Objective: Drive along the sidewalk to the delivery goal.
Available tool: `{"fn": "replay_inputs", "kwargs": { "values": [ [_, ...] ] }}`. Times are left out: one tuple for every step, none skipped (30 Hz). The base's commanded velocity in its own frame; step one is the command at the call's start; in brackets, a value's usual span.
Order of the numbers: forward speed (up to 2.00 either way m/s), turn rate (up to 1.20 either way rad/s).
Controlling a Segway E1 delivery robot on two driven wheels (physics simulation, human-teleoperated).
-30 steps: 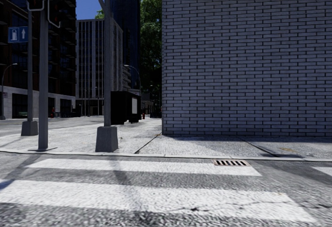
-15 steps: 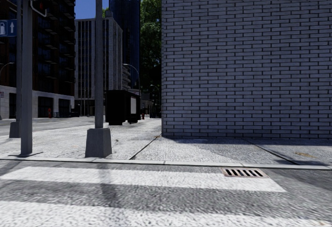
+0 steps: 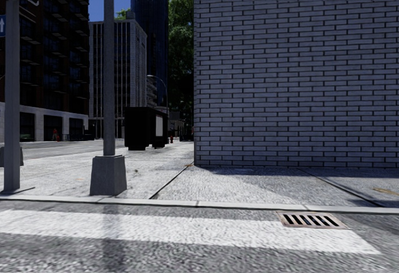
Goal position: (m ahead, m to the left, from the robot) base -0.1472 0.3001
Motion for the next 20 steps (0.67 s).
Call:
{"fn": "replay_inputs", "kwargs": {
  "values": [
    [0.00,0.00],
    [0.00,0.00],
    [0.00,0.00],
    [0.00,0.00],
    [0.00,0.00],
    [0.00,0.00],
    [0.00,0.00],
    [0.00,0.00],
    [0.00,0.00],
    [0.00,0.00],
    [0.00,0.00],
    [0.00,0.00],
    [0.00,0.00],
    [0.00,0.00],
    [0.00,0.00],
    [0.00,0.00],
    [0.00,0.00],
    [0.00,0.00],
    [0.00,0.00],
    [0.00,0.00]
  ]
}}
